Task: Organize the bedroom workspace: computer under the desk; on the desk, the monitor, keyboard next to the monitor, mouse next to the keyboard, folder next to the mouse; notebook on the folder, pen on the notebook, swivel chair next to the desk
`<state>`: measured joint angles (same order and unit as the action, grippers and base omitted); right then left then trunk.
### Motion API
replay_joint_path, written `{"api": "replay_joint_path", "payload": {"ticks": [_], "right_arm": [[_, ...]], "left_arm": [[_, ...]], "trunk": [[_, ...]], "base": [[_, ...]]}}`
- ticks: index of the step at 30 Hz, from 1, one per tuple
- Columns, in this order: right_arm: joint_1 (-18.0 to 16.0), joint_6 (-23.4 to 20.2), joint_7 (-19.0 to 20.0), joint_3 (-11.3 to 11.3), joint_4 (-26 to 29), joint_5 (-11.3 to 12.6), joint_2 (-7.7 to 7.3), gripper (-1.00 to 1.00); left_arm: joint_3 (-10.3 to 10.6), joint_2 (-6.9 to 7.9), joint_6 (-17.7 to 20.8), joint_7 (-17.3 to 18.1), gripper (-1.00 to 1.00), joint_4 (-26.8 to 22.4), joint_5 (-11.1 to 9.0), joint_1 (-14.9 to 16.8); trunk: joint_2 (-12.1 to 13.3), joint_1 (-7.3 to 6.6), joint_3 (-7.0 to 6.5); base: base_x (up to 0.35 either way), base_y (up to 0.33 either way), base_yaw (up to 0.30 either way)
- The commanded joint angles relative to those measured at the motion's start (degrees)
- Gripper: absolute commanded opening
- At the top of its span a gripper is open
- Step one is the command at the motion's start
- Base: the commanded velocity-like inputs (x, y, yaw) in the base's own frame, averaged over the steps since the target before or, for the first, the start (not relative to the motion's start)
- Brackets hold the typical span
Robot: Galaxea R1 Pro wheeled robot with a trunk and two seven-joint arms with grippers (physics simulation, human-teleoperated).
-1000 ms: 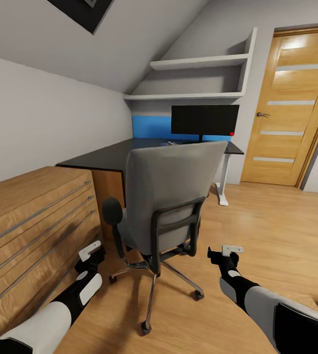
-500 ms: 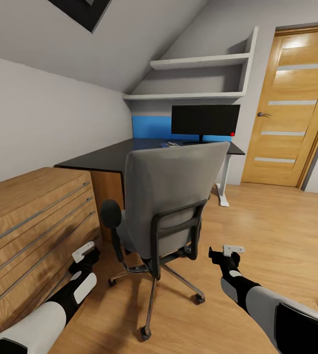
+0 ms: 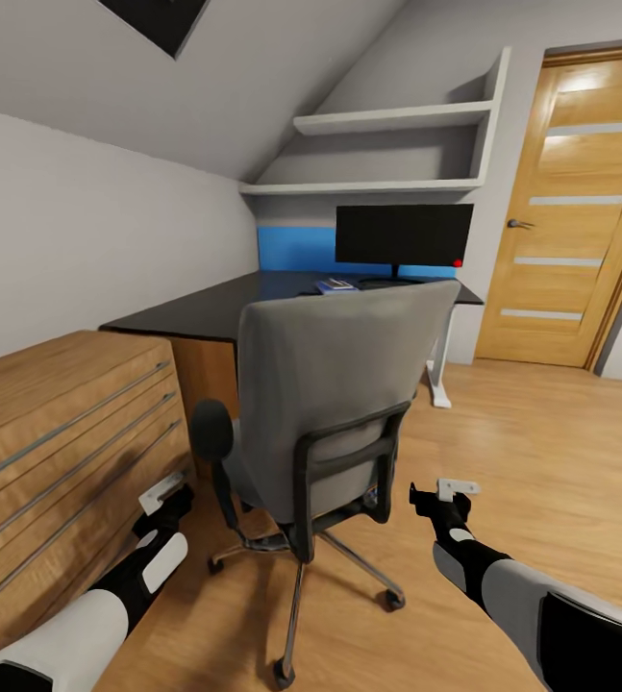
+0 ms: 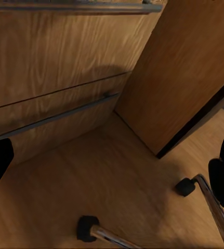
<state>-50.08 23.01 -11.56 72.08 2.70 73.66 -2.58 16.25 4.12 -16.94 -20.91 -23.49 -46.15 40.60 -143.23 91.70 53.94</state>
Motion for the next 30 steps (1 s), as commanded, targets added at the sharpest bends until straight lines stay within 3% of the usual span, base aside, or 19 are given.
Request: {"api": "replay_joint_path", "payload": {"ticks": [1, 10, 30], "right_arm": [[-0.01, 0.02, -0.48, 0.49, 0.2, 0.26, -0.06, 1.0], [-0.01, 0.02, -0.48, 0.56, 0.2, 0.28, -0.06, 1.0], [0.0, 0.02, -0.48, 0.65, 0.29, 0.26, 0.1, 1.0]], "left_arm": [[0.48, 0.07, -0.19, -0.33, 1.0, -0.03, -0.44, 0.03], [0.44, 0.09, 3.11, -0.25, 1.0, -0.04, -0.51, 0.07], [0.52, -0.06, 3.65, -0.24, 1.0, -0.07, -0.45, 0.05]], "trunk": [[-0.02, 0.0, 0.06], [-0.02, 0.0, 0.06], [-0.02, 0.0, -0.15]], "base": [[0.175, 0.0, 0.0], [0.213, 0.0, 0.0], [0.012, 0.0, -0.051]]}}
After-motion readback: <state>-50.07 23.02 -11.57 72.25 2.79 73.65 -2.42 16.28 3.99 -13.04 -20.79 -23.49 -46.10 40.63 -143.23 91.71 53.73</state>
